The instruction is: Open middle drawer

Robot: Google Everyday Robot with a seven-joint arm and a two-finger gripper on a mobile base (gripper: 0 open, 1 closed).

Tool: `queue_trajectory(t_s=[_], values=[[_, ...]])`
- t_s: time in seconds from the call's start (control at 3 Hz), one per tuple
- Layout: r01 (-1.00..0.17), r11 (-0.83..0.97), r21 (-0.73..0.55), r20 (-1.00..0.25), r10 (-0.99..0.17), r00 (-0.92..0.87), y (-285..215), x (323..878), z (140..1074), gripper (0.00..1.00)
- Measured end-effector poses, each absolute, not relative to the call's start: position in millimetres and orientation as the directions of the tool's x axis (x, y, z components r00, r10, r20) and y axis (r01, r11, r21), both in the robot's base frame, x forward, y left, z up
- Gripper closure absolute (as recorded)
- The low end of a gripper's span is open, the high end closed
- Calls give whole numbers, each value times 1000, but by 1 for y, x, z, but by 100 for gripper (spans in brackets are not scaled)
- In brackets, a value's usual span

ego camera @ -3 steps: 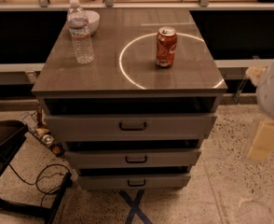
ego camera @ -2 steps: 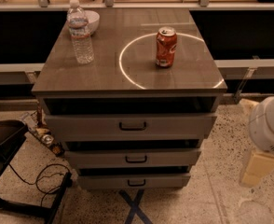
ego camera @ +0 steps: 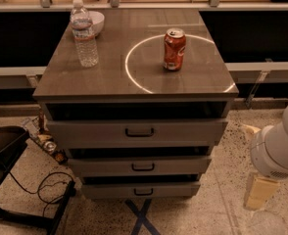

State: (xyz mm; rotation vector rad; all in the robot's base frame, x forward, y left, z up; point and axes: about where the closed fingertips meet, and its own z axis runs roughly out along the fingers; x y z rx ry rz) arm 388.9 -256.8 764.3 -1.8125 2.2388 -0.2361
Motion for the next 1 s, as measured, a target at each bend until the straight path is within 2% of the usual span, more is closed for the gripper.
queue_trajectory(t_s=[0.33,0.67,1.0], values=[[-936,200,-290,-74,-980,-186,-239,395,733,0],[-951,96,-293,-11,-995,-98,-197,409,645,0],[-962,2,-274,42,-999,-14,-167,418,595,0]])
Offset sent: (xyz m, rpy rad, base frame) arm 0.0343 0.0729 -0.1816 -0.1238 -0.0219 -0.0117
